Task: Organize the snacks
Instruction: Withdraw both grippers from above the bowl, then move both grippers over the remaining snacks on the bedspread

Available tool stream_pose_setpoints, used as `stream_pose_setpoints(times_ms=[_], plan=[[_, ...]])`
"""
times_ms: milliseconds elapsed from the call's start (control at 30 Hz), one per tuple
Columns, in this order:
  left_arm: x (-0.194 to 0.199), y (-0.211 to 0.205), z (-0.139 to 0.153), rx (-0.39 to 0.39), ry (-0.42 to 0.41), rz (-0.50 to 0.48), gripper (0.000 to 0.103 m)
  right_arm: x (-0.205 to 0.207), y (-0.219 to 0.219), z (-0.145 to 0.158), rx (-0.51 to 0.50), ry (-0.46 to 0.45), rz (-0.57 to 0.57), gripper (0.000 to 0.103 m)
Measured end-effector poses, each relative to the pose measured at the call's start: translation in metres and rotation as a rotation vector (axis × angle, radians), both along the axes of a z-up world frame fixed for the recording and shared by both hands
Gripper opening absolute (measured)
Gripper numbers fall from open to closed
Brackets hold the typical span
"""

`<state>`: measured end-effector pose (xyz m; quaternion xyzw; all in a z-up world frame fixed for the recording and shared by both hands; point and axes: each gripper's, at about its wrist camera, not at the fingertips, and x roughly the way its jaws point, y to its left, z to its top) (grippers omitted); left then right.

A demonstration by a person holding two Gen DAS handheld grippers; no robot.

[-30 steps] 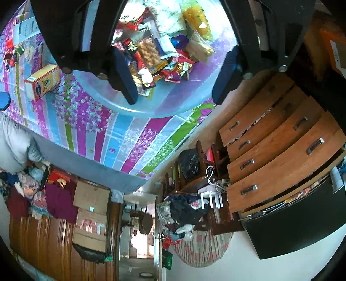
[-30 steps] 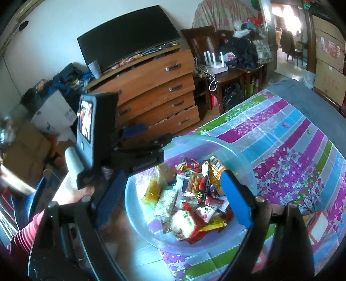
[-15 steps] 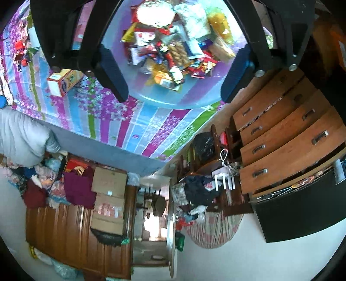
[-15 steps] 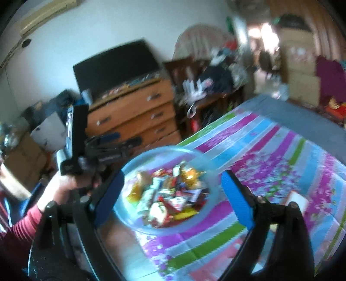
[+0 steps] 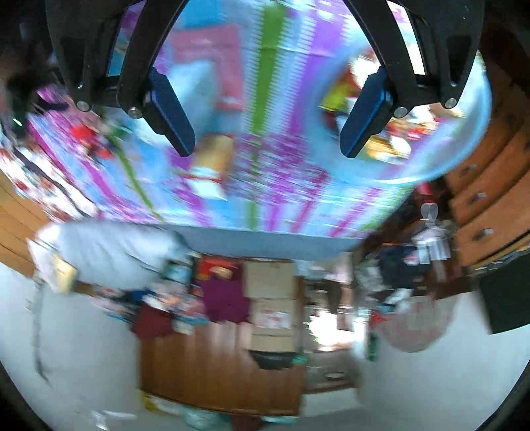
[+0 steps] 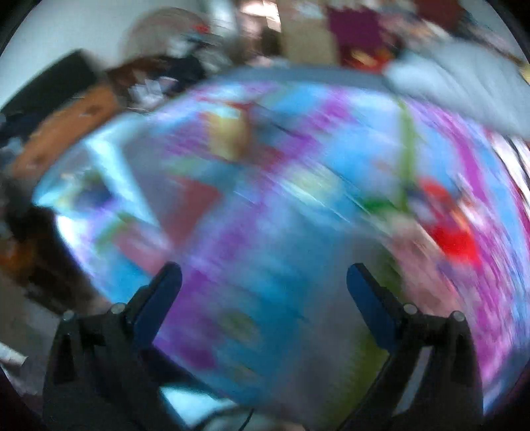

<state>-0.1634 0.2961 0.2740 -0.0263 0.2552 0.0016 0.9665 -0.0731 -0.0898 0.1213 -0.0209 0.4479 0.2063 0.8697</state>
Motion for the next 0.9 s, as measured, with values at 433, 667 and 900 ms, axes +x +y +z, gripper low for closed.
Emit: stream_pose_setpoints(times_ms=[433,667,900], plan=[[0.028,-0.192,-0.079,-0.105,0.283,-0.377,0.090,0.075,-0.135,-0.073,-0.112,0.165,0.062,0.101],[0.053,-0.248,-0.101,-0.129,0.344,-0.419,0.090,0.064,-0.140,-0.081,-0.071,0.125,0.067,0.079],[0.103,-0.295,-0.151,-0.194,0.453,-0.422,0.090,0.028,-0.173,-0.073,0.120,0.099,-0.052,0.063]])
